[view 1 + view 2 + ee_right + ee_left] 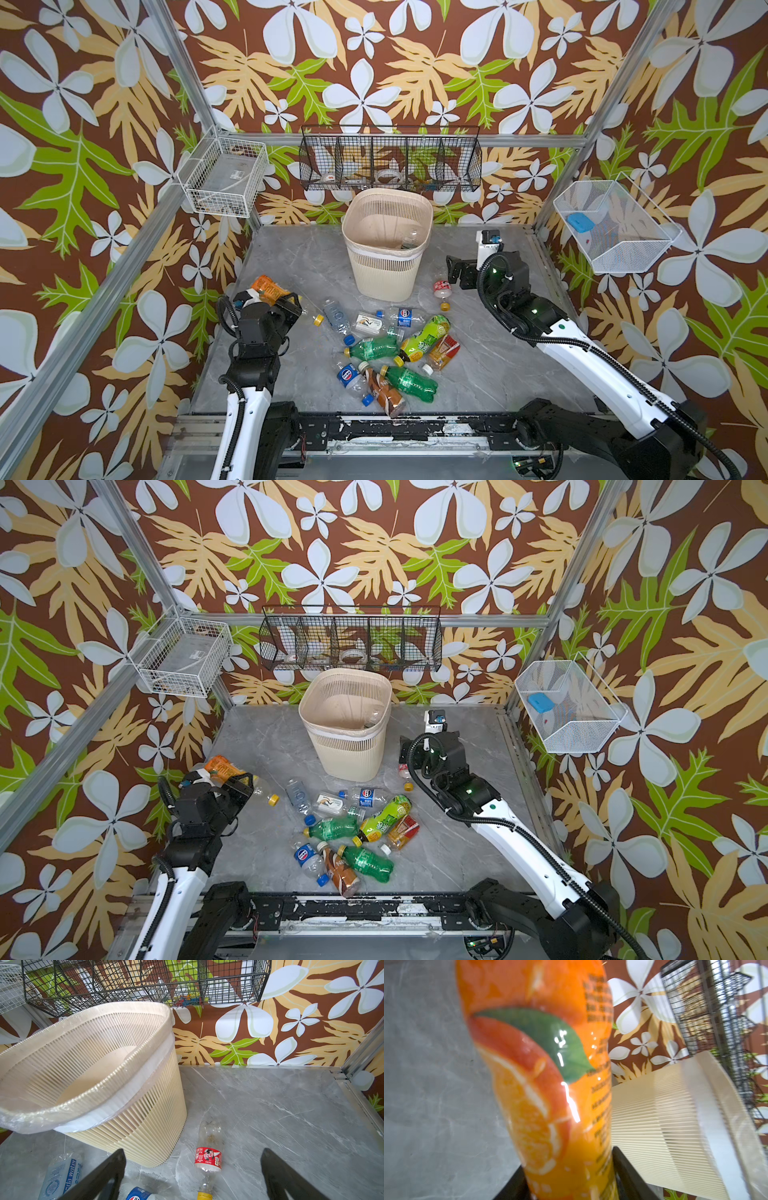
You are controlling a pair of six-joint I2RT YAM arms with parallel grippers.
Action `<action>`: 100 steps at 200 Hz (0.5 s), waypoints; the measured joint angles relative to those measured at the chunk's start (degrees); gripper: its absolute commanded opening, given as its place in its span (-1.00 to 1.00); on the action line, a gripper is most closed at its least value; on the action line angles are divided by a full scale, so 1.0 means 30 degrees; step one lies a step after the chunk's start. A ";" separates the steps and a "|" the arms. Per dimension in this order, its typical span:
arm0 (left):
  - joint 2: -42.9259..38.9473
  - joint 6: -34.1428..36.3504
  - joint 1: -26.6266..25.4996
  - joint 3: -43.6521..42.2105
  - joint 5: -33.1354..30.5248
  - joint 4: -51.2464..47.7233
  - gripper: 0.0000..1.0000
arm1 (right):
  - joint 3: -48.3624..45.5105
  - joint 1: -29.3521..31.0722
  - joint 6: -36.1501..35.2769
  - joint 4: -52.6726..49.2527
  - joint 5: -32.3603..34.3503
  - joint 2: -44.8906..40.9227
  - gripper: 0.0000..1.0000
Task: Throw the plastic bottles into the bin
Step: 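Close the left gripper on the orange-labelled juice bottle, then carry the orange juice bottle over the bin with the left gripper and release it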
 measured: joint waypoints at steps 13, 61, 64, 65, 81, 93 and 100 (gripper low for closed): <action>-0.0015 0.0109 0.0000 0.0546 0.0393 0.0109 -0.02 | -0.0007 -0.0015 0.0007 0.0095 0.0000 0.0000 0.99; 0.1800 0.0692 -0.0401 0.4167 0.1574 0.0882 -0.07 | -0.0058 -0.0066 0.0095 0.0284 0.0000 0.0000 0.99; 0.1996 0.0736 -0.0568 0.4473 0.1610 0.0991 -0.07 | -0.0058 -0.0066 0.0124 0.0321 0.0000 0.0000 0.99; 0.2047 0.0743 -0.0612 0.4554 0.1610 0.1013 -0.07 | -0.0058 -0.0066 0.0131 0.0328 0.0000 0.0000 0.99; 0.3402 0.0969 -0.1960 0.6302 0.1574 0.1639 -0.07 | -0.0058 -0.0066 0.0138 0.0393 0.0000 0.0000 0.99; 0.4699 0.1180 -0.3220 0.7723 0.1464 0.2302 -0.07 | -0.0058 -0.0066 0.0189 0.0488 0.0000 0.0000 0.99; 0.5566 0.1457 -0.3934 0.8641 0.1406 0.2601 -0.07 | -0.0058 -0.0066 0.0204 0.0510 0.0000 0.0000 0.99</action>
